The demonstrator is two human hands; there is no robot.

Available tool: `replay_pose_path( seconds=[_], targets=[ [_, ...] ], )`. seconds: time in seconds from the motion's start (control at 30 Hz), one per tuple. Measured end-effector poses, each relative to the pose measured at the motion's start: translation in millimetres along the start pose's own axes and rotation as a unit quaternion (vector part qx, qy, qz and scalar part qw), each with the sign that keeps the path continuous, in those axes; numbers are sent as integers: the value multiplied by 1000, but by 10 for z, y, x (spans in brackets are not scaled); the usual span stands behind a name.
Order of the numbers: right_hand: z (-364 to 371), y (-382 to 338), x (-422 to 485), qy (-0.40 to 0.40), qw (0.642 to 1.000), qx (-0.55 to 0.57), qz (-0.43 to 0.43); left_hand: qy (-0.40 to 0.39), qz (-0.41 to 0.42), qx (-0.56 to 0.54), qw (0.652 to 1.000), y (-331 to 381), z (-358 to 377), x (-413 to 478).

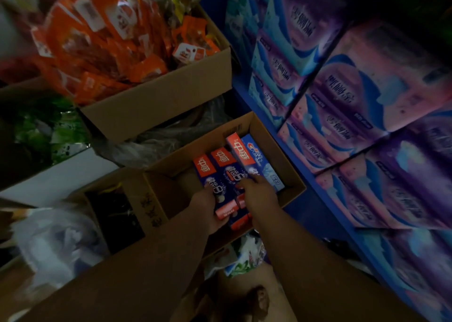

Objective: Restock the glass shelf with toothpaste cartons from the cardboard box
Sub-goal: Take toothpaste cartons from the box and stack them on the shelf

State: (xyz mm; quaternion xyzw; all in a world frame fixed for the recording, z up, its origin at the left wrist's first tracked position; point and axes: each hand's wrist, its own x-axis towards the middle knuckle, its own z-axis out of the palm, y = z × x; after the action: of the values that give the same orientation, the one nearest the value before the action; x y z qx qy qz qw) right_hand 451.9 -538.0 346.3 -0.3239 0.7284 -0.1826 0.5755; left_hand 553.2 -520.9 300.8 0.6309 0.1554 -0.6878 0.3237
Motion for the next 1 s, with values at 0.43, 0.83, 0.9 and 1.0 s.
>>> replay_pose_path(
  seconds=[0.43,0.83,0.9,1.0],
  targets=[
    [228,-3,5,-87,987,-133,27,-87,-22,-5,996,-25,-127,118],
    [58,-99,-304,-93,994,52,29,-95,-16,21,995,53,-34,-376],
    [-55,-228,-460,-75,997,32,-13,-128,1,14,992,46,9,-559],
    [-276,-437,-764,-72,995,6,-70,-171,73,-30,982,77,78,-922]
  ],
)
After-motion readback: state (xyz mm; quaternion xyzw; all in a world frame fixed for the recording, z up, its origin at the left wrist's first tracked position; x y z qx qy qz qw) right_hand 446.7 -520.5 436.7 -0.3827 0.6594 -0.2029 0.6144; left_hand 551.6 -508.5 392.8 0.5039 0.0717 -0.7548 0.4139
